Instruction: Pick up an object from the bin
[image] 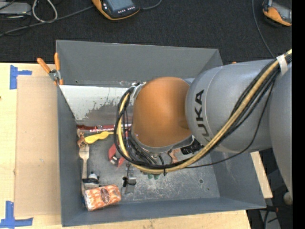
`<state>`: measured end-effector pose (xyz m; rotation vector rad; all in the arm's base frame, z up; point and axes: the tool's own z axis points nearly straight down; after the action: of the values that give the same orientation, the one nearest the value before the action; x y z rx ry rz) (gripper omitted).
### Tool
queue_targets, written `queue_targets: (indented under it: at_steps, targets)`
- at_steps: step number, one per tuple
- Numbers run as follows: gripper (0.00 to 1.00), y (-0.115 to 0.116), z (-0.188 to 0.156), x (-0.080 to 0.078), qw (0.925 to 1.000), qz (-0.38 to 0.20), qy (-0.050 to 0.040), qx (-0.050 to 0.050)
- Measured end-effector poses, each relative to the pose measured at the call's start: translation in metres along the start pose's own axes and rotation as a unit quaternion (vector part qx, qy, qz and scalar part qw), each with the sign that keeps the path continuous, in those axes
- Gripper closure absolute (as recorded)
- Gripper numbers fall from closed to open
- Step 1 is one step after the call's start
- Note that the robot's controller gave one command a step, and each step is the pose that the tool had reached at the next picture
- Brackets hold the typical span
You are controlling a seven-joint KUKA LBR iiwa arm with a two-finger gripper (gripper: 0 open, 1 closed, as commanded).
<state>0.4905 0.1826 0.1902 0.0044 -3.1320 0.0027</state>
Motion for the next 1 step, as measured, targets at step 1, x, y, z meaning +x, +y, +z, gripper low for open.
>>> queue_targets:
  at_steps: [1]
  targets:
    - [0.0, -0.001, -0.0038, -0.002, 1.0, 0.002, -0.0036, -0.001]
